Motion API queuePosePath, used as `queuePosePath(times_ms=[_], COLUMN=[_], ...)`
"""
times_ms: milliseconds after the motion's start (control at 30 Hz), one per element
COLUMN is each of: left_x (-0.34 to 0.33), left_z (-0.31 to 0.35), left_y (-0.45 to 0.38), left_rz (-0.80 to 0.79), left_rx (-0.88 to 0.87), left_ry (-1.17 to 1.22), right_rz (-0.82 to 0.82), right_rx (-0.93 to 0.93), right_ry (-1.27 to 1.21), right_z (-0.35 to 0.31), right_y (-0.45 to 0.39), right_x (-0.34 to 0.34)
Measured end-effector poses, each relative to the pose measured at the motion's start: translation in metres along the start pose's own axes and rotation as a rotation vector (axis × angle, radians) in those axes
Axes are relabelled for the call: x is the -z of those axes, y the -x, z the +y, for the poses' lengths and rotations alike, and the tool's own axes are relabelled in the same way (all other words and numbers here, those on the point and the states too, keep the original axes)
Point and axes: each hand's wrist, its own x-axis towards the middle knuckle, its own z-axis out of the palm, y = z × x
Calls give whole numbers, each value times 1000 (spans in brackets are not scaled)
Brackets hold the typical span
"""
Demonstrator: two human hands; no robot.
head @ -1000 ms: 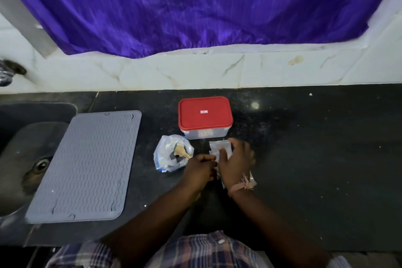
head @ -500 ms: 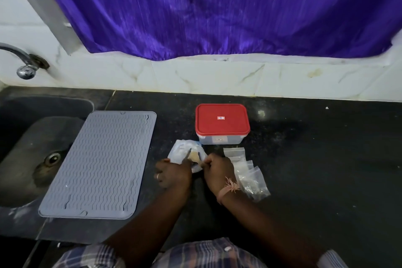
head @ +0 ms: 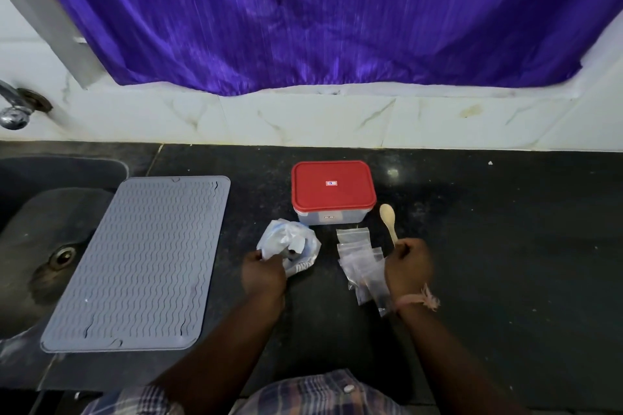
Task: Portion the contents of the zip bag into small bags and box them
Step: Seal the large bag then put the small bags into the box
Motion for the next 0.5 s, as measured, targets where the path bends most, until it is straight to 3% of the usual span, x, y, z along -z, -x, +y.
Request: queuePosePath(times_ms=[233, 300, 367, 400, 467, 500], left_x=[5, 8, 10, 11, 13, 15], left_z=[1, 4, 8, 10, 15, 18], left_y=[6, 6, 6, 6, 5, 5], left_rz=[-43, -68, -88, -117, -207, -255], left_rx=[-34, -94, -146, -158, -162, -158], left_ry=[-19, -25, -23, -22, 4, 20], right_rz=[-157, -68, 70, 64, -165, -341], right_rx=[-58, 32, 204, 314, 405, 337], right_ry=[317, 378, 289, 172, -117, -220], right_z=[1, -3, -15, -25, -48, -60], right_y=[-44, -40, -26, -14, 12, 24], right_x=[-20, -20, -16, -14, -15, -17])
